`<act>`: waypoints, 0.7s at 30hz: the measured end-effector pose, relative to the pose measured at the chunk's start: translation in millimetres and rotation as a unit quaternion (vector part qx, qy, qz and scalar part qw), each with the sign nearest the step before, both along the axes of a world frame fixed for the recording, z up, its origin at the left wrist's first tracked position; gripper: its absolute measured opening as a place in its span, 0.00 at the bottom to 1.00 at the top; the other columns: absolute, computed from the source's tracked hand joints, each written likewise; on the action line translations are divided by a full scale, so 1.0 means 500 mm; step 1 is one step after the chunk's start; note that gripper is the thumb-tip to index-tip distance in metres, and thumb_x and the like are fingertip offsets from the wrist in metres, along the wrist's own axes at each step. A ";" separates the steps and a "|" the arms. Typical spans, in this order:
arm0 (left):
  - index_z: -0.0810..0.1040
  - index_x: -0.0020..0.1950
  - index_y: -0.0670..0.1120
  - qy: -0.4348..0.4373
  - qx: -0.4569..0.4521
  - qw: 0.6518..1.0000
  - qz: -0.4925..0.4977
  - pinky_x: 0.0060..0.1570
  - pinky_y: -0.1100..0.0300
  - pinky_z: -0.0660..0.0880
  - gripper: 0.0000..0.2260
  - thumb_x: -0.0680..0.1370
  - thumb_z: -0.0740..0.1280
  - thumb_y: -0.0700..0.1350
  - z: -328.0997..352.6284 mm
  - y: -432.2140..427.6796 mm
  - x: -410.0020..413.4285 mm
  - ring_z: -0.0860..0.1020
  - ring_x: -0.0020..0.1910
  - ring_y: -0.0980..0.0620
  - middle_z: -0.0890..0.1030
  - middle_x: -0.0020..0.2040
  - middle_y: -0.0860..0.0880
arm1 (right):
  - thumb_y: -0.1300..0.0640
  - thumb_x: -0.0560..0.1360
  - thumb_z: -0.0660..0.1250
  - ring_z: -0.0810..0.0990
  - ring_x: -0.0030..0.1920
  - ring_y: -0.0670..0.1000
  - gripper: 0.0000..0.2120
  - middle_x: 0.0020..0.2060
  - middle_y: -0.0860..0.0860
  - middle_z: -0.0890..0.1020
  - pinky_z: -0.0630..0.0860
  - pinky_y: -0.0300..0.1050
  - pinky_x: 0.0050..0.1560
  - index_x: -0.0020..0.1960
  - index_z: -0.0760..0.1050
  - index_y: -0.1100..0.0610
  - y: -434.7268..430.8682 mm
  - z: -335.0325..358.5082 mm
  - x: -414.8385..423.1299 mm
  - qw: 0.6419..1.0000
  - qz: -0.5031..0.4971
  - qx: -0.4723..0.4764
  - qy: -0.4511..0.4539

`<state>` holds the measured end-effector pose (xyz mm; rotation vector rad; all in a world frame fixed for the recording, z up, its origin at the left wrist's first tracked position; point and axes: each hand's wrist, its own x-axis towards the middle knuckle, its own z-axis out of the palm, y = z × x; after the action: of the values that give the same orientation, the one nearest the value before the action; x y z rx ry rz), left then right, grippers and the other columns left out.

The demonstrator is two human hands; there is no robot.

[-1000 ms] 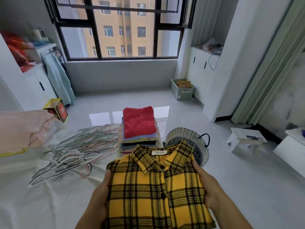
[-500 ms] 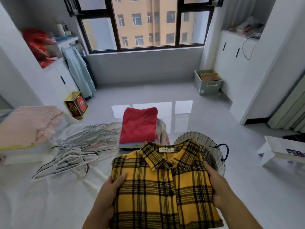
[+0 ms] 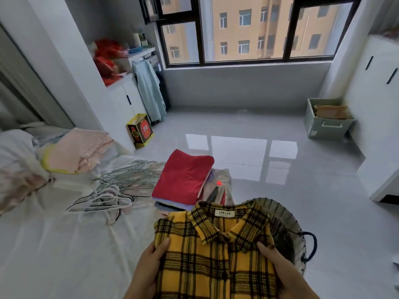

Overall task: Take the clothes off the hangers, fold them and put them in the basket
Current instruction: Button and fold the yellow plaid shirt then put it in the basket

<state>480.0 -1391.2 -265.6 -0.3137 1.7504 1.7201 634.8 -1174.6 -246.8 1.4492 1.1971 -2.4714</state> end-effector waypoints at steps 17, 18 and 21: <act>0.79 0.51 0.46 0.121 -0.030 0.992 -0.014 0.42 0.53 0.76 0.06 0.79 0.63 0.44 -0.006 0.170 -0.580 0.80 0.46 0.44 0.82 0.47 0.43 | 0.57 0.70 0.70 0.80 0.52 0.64 0.25 0.54 0.61 0.80 0.77 0.61 0.51 0.66 0.69 0.54 0.102 -0.102 -0.488 0.985 -0.105 -0.075 0.115; 0.79 0.51 0.46 0.122 -0.038 0.991 -0.024 0.44 0.53 0.76 0.06 0.79 0.63 0.44 -0.008 0.194 -0.627 0.80 0.47 0.44 0.82 0.48 0.43 | 0.55 0.66 0.73 0.80 0.53 0.64 0.31 0.55 0.61 0.80 0.76 0.63 0.54 0.67 0.68 0.53 0.115 -0.111 -0.527 0.986 -0.107 -0.061 0.110; 0.79 0.51 0.46 0.123 -0.055 0.990 -0.051 0.49 0.50 0.76 0.07 0.79 0.64 0.46 -0.039 0.244 -0.747 0.80 0.49 0.43 0.82 0.49 0.43 | 0.49 0.48 0.84 0.80 0.53 0.63 0.49 0.56 0.59 0.80 0.77 0.63 0.54 0.66 0.69 0.53 0.147 -0.146 -0.626 0.989 -0.107 -0.021 0.095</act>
<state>106.3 -1269.3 -285.2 -0.0590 2.0056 1.6495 322.1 -1101.0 -319.8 1.4297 1.0594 -2.8154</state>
